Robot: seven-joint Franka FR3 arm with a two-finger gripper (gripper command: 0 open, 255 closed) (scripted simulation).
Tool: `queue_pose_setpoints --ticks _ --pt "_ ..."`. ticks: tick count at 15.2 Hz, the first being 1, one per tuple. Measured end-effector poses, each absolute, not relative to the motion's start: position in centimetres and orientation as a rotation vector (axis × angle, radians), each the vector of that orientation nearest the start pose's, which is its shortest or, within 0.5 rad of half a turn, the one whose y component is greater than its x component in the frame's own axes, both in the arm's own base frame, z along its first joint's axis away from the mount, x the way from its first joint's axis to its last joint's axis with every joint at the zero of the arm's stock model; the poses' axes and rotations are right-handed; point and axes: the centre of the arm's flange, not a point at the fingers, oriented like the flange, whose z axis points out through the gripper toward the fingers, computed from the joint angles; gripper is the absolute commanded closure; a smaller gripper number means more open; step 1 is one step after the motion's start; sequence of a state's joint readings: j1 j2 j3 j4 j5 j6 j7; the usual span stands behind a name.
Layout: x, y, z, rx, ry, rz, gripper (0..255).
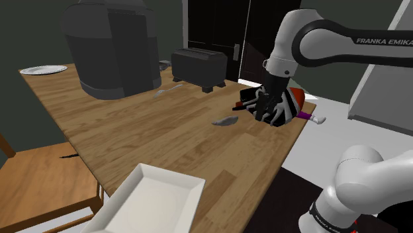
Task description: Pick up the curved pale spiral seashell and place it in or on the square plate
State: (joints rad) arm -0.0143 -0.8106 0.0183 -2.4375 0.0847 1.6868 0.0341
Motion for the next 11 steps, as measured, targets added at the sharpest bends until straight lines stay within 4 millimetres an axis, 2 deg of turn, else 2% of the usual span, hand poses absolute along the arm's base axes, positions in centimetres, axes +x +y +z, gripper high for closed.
queue_pose_setpoints --ticks 3,11 --pt "32.1 1.9 57.1 -3.061 0.033 -0.101 0" --pt "39.2 7.9 58.1 -3.012 -0.166 -0.172 0"
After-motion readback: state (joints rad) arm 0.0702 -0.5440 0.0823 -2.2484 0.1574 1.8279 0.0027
